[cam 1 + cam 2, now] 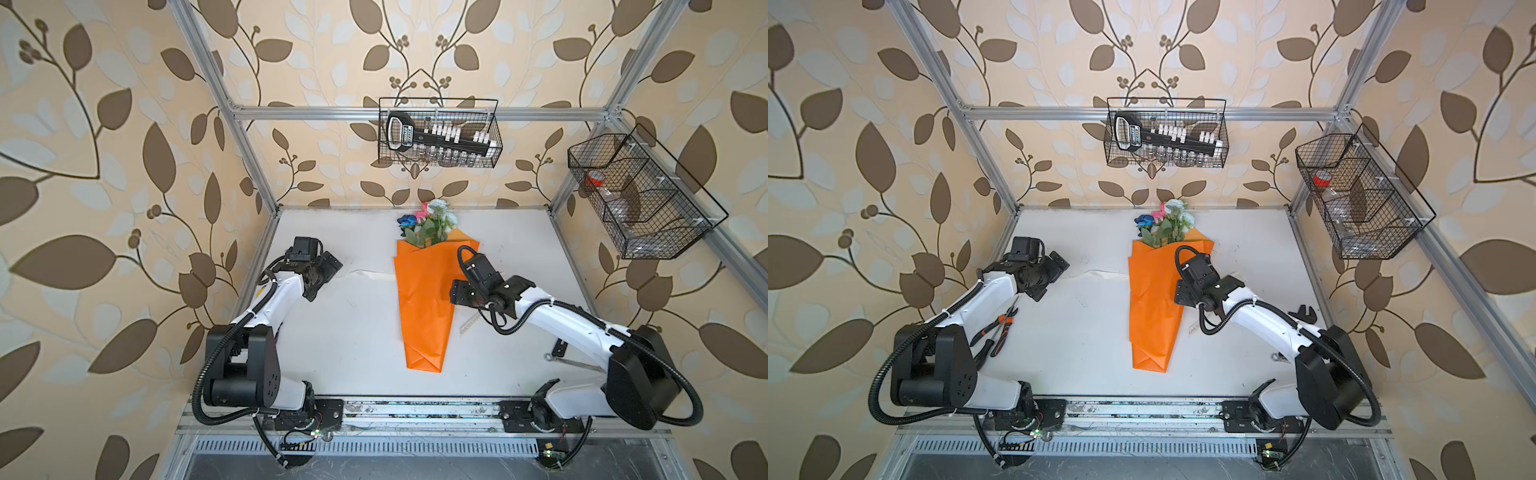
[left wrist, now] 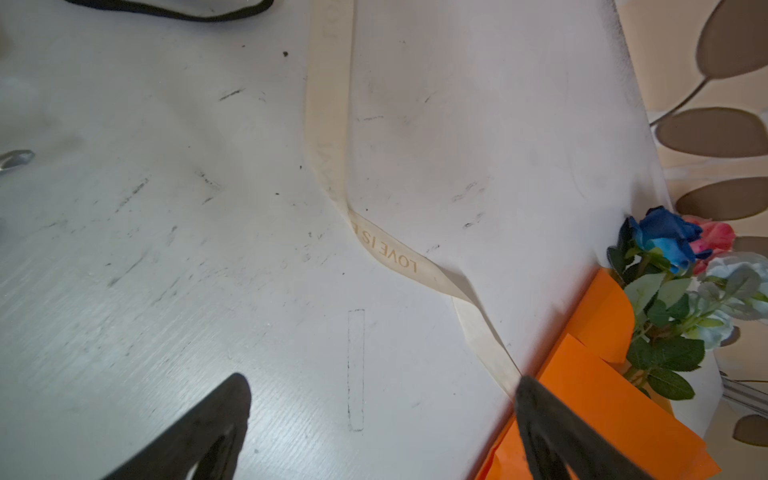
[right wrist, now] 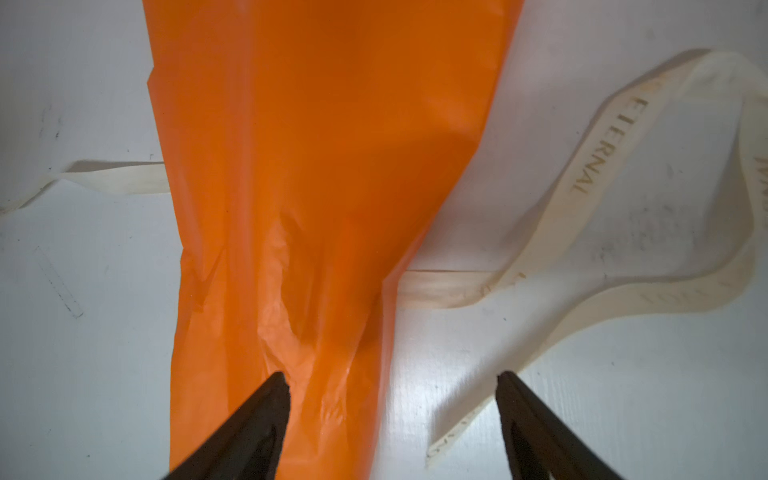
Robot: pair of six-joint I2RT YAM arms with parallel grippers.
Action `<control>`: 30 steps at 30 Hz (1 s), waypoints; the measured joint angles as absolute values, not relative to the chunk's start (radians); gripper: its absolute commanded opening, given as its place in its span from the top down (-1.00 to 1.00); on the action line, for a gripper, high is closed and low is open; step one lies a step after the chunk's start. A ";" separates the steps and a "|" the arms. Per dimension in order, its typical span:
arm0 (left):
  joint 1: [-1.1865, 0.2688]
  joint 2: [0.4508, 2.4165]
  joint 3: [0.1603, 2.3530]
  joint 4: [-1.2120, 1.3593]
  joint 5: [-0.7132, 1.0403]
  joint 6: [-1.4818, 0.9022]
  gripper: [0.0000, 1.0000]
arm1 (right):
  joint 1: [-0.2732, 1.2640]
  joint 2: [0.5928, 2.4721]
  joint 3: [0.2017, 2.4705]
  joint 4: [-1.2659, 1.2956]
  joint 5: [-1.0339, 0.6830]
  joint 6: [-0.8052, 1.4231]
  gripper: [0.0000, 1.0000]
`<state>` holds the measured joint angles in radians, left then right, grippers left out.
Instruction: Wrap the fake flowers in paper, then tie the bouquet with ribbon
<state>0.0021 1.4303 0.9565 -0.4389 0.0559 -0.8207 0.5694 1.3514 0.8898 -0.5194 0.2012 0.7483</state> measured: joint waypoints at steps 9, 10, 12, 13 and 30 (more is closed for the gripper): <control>0.083 1.528 0.990 -0.463 -0.006 -0.806 -0.98 | 0.572 1.354 0.696 -0.476 0.213 0.849 -0.73; 0.099 1.552 1.007 -0.469 -0.012 -0.797 -0.98 | 0.572 1.374 0.694 -0.466 0.216 0.852 -0.72; 0.123 1.609 1.053 -0.477 -0.026 -0.780 -0.98 | 0.572 1.414 0.693 -0.438 0.224 0.856 -0.66; 0.133 1.642 1.083 -0.480 -0.032 -0.769 -0.98 | 0.572 1.436 0.693 -0.423 0.228 0.858 -0.59; 0.165 1.979 1.370 -0.498 -0.036 -0.679 -0.65 | 0.415 1.352 0.596 -0.358 0.296 0.856 1.00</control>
<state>0.1654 1.9793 1.3705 -0.4976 -0.0360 -0.6792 0.4149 1.3521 0.5957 -0.3584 0.2958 0.8558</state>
